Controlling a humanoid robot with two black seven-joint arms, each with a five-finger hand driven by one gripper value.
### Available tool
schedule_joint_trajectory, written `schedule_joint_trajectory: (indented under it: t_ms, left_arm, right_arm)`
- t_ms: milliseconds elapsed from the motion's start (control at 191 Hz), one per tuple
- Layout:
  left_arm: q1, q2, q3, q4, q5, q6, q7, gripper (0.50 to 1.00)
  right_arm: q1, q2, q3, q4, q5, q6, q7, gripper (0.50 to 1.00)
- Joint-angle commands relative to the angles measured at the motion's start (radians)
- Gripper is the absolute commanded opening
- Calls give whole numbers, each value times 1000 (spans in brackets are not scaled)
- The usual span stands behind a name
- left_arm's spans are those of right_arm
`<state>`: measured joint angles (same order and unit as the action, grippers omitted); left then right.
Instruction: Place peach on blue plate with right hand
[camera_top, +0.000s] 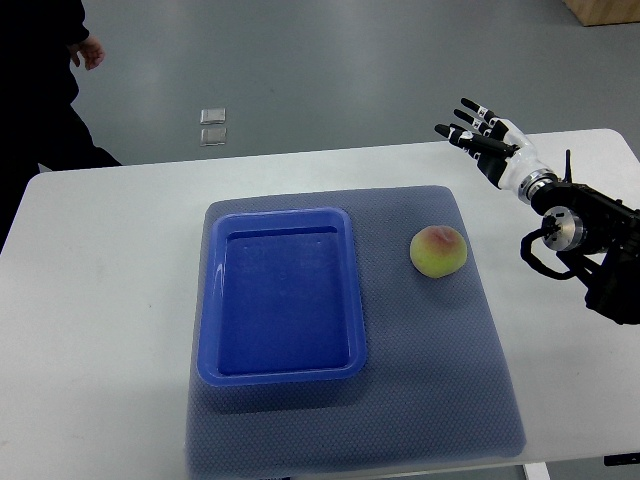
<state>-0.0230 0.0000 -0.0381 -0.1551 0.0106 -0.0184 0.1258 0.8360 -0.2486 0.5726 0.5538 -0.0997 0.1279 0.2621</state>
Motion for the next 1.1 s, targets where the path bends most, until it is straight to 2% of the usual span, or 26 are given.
schedule_joint_trajectory:
  t_ms: [0,1097]
  left_arm:
    - [0,0,0,0,0,0,0,1000]
    - [0,0,1,0,0,0,-2,1000]
  right_arm:
    - [0,0,1,0,0,2,0,930]
    - [2,-1,0,0,-5,2,-1,928]
